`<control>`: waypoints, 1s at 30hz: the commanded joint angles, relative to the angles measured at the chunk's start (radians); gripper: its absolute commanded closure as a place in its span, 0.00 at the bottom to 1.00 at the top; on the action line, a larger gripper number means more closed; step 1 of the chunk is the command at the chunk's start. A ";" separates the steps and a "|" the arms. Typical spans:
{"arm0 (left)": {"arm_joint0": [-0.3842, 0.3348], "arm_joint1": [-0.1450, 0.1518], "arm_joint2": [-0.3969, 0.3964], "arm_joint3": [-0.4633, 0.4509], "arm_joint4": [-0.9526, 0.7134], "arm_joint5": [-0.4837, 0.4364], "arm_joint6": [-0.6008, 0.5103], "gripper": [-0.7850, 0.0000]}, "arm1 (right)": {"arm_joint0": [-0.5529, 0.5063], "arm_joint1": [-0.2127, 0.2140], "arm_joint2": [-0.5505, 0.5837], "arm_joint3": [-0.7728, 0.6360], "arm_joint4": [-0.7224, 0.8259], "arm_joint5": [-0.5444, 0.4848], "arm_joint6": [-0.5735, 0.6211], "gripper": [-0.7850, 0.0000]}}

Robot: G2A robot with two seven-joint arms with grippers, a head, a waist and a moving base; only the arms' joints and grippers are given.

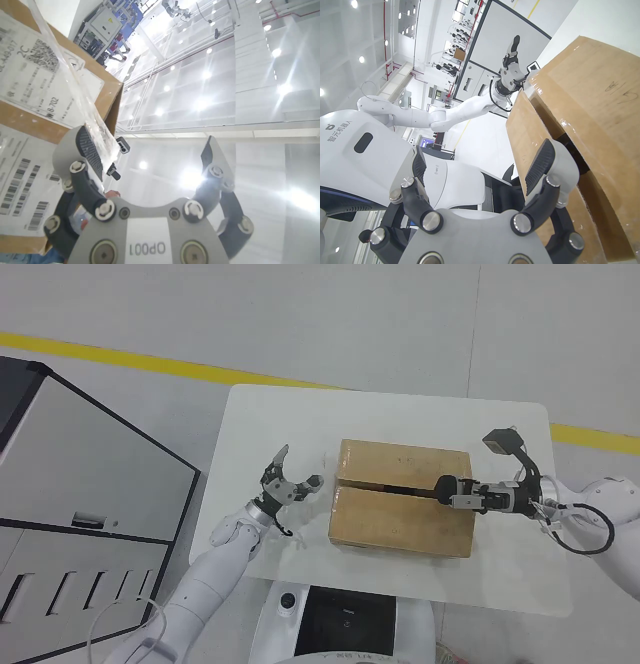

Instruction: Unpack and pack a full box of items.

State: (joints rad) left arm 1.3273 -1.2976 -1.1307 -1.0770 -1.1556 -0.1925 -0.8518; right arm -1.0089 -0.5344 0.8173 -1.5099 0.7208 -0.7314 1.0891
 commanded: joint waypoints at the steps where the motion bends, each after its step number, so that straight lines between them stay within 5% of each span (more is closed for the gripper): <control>1: 0.000 -0.002 0.008 0.005 0.012 0.008 0.002 0.00 | 0.001 0.000 -0.001 0.000 -0.001 -0.001 -0.001 0.00; 19: -0.040 -0.030 0.019 -0.003 0.006 -0.046 0.045 0.00 | 0.003 0.005 -0.018 0.002 -0.007 -0.007 -0.008 0.00; 30: -0.003 -0.035 -0.027 0.005 -0.094 -0.022 -0.044 0.00 | -0.001 0.010 -0.030 -0.009 -0.013 -0.016 -0.016 0.00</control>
State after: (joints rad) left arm 1.3228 -1.3330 -1.1582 -1.0733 -1.2576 -0.2144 -0.8950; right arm -1.0108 -0.5242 0.7881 -1.5196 0.7068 -0.7481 1.0723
